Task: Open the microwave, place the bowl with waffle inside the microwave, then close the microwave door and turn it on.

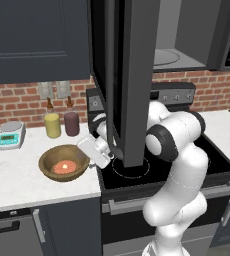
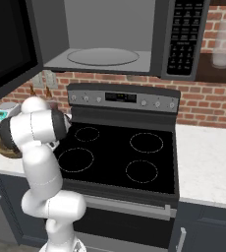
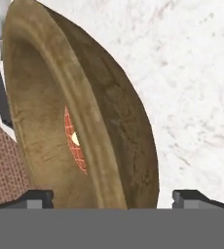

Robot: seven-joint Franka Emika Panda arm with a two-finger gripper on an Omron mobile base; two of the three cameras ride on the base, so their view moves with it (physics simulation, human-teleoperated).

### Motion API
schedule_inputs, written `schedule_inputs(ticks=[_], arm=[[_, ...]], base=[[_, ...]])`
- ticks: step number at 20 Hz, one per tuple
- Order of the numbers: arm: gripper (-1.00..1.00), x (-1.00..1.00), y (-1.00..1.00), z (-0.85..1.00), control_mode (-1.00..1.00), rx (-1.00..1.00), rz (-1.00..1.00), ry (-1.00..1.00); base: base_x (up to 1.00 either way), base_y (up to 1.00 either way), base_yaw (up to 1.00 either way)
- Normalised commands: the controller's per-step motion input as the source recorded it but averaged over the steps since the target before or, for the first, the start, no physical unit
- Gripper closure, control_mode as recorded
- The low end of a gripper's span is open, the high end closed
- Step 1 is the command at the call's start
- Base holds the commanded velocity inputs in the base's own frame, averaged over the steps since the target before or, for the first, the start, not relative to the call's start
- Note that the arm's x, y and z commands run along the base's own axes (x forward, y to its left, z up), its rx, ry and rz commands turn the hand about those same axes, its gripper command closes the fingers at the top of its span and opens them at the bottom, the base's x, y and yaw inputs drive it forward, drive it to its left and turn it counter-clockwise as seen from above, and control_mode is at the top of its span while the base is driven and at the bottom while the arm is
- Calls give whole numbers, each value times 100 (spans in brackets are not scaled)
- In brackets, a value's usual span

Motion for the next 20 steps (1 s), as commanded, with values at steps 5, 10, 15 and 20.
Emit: schedule_inputs(ticks=[5, 10, 15, 20], arm=[[100, 11, 33, -28, -100, -2, 0, 0], [100, -1, 8, -11, -100, 0, 2, 1], [100, -24, 0, -1, -100, 0, 1, 0], [100, -59, -23, 7, -100, 0, 0, -8]], base=[[0, 0, 0], [0, 0, 0], [0, 0, 0], [0, 0, 0]])
